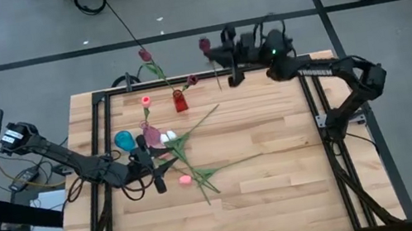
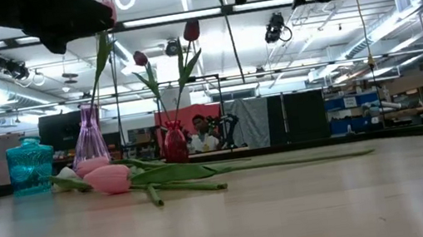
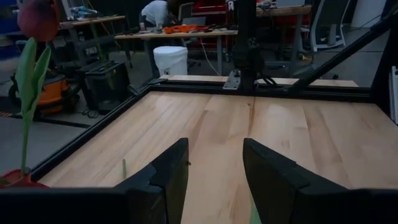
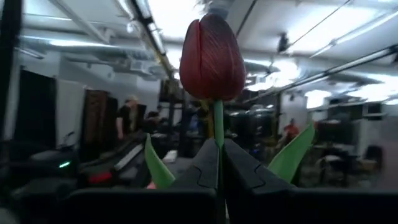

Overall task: Sort flowers into vase by color
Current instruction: Put the dark red flower into the red vase

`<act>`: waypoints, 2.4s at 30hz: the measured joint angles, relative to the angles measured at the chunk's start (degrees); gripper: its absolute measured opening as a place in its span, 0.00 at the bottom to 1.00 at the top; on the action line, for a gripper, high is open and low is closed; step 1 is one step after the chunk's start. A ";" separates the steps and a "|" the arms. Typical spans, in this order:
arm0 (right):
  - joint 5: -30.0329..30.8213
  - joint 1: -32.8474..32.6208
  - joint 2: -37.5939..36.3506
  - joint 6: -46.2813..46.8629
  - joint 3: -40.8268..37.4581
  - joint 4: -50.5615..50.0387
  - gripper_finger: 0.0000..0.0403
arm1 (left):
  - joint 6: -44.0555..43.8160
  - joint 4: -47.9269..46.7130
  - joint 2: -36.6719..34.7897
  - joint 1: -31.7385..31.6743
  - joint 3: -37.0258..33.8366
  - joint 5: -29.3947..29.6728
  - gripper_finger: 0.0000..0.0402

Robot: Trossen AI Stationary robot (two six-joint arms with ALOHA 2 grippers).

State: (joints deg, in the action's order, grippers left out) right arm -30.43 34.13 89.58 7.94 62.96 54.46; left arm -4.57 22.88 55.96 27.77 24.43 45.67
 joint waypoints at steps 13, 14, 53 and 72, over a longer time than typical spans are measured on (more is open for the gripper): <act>-18.50 5.86 29.45 17.85 32.96 2.37 0.04 | 1.13 -0.29 0.00 -0.13 0.00 3.39 0.39; -18.61 5.98 31.67 19.78 35.61 4.20 0.04 | 1.13 -0.29 0.00 -0.01 0.00 3.39 0.39; -17.68 3.23 55.60 39.57 51.24 31.56 0.04 | 1.40 -2.06 -0.02 0.09 0.00 5.41 0.39; -26.54 3.57 55.62 34.95 48.13 17.95 0.14 | 1.41 -2.08 -0.04 0.11 0.00 5.37 0.39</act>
State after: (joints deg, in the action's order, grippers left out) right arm -56.97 37.69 145.21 42.89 111.09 72.40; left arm -3.16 20.80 55.92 27.88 24.43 51.05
